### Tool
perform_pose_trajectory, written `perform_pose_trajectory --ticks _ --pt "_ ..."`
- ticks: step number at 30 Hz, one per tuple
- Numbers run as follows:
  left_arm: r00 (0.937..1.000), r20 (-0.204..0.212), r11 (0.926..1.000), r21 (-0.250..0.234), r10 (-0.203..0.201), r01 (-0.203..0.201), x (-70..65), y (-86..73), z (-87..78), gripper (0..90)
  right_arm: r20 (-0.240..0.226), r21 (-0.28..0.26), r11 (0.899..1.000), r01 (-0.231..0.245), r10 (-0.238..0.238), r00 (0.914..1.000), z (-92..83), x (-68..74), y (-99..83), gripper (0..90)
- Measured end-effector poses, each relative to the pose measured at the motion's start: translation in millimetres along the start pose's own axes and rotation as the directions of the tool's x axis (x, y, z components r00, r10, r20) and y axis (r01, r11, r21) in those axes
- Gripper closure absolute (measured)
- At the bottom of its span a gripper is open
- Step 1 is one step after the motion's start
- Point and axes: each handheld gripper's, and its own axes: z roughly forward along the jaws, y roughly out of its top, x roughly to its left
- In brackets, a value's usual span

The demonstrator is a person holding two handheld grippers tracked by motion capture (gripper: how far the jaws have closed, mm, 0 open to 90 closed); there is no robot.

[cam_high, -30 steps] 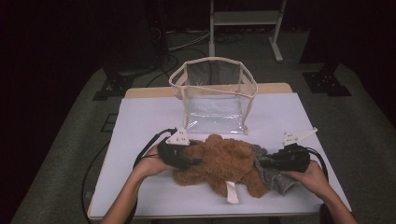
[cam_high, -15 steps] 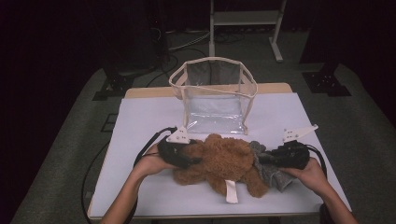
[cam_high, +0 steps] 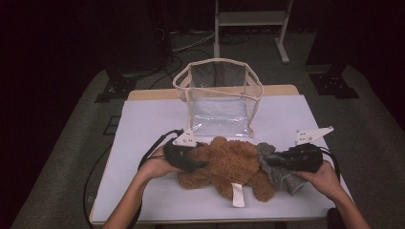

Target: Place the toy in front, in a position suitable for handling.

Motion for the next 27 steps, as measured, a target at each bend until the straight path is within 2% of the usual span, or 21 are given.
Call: perform_pose_trajectory --ticks 2,5,6,9,11,13,14,15,16,19,21,24,25,27 --pt "1.0 0.003 1.0 0.0 0.007 -0.007 -0.2 -0.8 -0.8 31.7 -0.007 0.016 1.0 -0.021 0.021 0.9997 9.3 -1.5 -7.9 74.8" --pt "0.9999 0.009 0.9998 -0.021 -0.007 0.007 -1.4 -2.3 -0.8 31.5 0.015 0.057 0.998 -0.037 0.036 0.9992 15.0 -3.3 -22.4 74.8" --pt "0.9999 0.01 0.9998 -0.022 -0.004 0.004 -1.3 -2.5 -0.8 31.4 0.005 0.042 0.998 -0.056 0.056 0.9984 11.9 -4.2 -25.2 74.8" --pt "0.9999 0.012 0.9997 -0.023 0.001 -0.001 -0.7 -1.8 -0.1 31.4 0.023 0.014 0.999 -0.047 0.046 0.9987 -0.8 -1.4 -23.5 74.8" --pt "0.9999 0.015 0.9998 -0.018 0.008 -0.008 -1.6 -0.3 0.9 31.5 0.028 -0.016 1.0 -0.026 0.026 0.9993 -11.5 3.6 -14.9 74.8" --pt "0.9997 0.016 0.9997 -0.012 0.02 -0.02 -2.0 1.6 2.0 31.6 0.026 -0.055 0.998 0.014 -0.012 0.9996 -21.2 11.2 1.2 74.8" --pt "0.9994 0.019 0.9996 -0.008 0.028 -0.027 -2.0 2.2 2.3 31.5 0.024 -0.076 0.996 0.055 -0.053 0.9983 -24.4 18.3 17.0 74.8" --pt "0.9994 0.017 0.9995 -0.008 0.029 -0.029 -2.4 3.0 2.8 31.5 0.024 -0.076 0.996 0.055 -0.053 0.9983 -24.4 18.3 17.0 74.8" --pt "0.9993 0.019 0.9995 -0.006 0.032 -0.032 -2.6 3.8 3.0 31.5 0.021 -0.084 0.993 0.079 -0.077 0.9968 -23.8 22.3 26.4 74.8" --pt "0.9992 0.02 0.9994 -0.003 0.035 -0.035 -2.6 4.9 3.3 31.2 0.002 -0.073 0.988 0.14 -0.14 0.9901 -10.6 31.3 52.4 74.8" --pt "0.9989 0.018 0.9991 -0.002 0.042 -0.042 -3.1 5.6 2.9 30.4 -0.012 -0.046 0.983 0.176 -0.177 0.9841 8.1 35.1 66.7 74.7" --pt "0.9987 0.014 0.9988 -0.014 0.048 -0.048 -4.2 4.7 -2.2 27.7 -0.032 -0.011 0.98 0.197 -0.198 0.9798 30.3 35.4 75.0 74.7" --pt "0.9986 0.014 0.9986 -0.014 0.052 -0.052 -3.9 4.0 -4.5 26.1 -0.029 0.002 0.98 0.197 -0.196 0.9801 37.2 34.0 75.6 74.7" --pt "0.9993 0.015 0.9984 -0.045 0.035 -0.034 -3.4 0.6 -12.6 22.5 -0.012 0.031 0.982 0.187 -0.186 0.9824 43.2 30.0 73.1 74.7"
